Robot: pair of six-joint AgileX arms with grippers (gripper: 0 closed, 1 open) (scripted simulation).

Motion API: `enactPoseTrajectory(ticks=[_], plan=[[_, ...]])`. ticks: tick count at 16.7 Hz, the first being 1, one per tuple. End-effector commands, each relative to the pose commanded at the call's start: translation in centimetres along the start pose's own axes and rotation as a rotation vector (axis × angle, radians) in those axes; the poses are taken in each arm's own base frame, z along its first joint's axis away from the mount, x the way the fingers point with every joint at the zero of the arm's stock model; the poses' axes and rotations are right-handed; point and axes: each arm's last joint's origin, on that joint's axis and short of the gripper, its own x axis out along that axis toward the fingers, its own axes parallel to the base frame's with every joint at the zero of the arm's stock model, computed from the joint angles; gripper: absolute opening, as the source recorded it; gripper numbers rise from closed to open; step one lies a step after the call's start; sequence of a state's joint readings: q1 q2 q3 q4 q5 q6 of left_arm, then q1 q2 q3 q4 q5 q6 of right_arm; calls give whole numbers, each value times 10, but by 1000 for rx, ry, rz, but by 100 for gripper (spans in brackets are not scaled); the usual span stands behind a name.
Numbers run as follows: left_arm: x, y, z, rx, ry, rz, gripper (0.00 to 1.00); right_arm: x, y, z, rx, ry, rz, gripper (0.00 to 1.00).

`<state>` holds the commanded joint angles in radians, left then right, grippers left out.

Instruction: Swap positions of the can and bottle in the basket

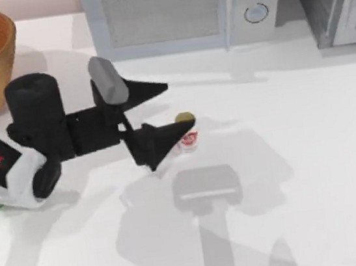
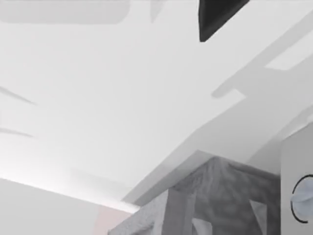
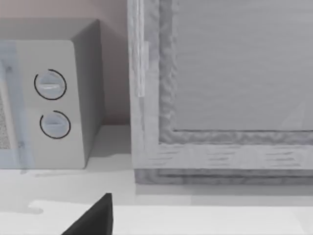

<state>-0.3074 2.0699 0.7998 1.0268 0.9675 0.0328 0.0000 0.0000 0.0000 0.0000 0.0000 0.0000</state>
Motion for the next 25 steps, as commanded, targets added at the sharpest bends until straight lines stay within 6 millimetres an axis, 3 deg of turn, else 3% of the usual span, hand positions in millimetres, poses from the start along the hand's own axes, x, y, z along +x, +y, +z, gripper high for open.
enactPoseTrajectory(ticks=[3,6,9,12,19,25], plan=[[-39,-43,37,-7,18,188,100,0,0,0,0,0,0,100],[-86,-91,59,13,9,396,100,0,0,0,0,0,0,100],[-130,-134,58,39,-23,610,100,0,0,0,0,0,0,100],[-162,-164,43,60,-77,818,100,0,0,0,0,0,0,100],[-198,-187,10,70,-197,1186,100,0,0,0,0,0,0,100],[-202,-189,7,69,-221,1250,100,0,0,0,0,0,0,100]])
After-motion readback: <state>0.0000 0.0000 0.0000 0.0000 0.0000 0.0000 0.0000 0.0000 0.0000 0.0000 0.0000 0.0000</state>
